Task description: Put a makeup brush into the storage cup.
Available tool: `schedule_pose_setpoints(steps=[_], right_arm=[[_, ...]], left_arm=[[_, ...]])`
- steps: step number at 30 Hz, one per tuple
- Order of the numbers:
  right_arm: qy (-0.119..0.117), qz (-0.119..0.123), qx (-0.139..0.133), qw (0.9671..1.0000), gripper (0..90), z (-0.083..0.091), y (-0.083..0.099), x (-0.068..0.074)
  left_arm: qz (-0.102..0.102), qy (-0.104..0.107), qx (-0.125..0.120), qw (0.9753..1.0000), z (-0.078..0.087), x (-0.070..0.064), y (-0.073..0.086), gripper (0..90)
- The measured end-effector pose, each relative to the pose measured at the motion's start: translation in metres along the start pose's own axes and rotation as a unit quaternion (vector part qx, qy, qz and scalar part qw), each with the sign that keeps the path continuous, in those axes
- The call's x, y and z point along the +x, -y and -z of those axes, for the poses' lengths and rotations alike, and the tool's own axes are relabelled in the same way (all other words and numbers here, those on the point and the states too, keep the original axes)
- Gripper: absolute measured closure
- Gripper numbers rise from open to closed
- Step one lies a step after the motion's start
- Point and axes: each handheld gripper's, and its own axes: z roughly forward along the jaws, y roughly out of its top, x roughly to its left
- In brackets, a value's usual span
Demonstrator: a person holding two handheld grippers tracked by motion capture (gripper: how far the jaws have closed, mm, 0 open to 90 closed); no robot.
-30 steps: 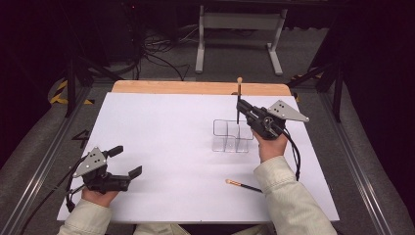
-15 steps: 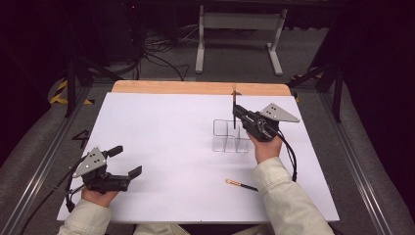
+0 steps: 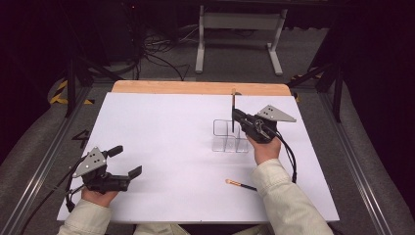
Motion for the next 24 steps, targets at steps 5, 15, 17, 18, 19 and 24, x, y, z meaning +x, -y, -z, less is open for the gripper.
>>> schedule_pose_setpoints(steps=[5,15,17,18,19,24], right_arm=[[0.000,-0.004,0.014,0.9999,82.7,-0.0010,0.0020,-0.0005],[-0.003,-0.011,0.035,0.9993,82.8,-0.0020,0.0044,-0.0013],[-0.004,-0.012,0.037,0.9992,82.8,-0.0016,0.0045,-0.0021],[-0.004,-0.012,0.037,0.9992,82.8,-0.0016,0.0045,-0.0021],[-0.004,-0.012,0.040,0.9991,82.8,-0.0012,0.0045,-0.0023],[-0.004,-0.018,0.050,0.9986,82.8,0.0000,0.0060,-0.0033]], left_arm=[[-0.002,0.000,0.000,1.0000,0.0001,0.0003,-0.0002,1.7],[0.001,0.000,-0.002,1.0000,-0.0003,0.0002,-0.0003,1.7],[0.000,-0.001,-0.003,1.0000,-0.0002,0.0003,-0.0004,1.7],[0.001,-0.001,-0.003,1.0000,-0.0003,0.0004,-0.0004,1.7],[0.001,0.000,-0.002,1.0000,-0.0006,0.0004,-0.0004,1.7],[-0.001,0.001,-0.003,1.0000,-0.0012,0.0004,-0.0007,1.7]])
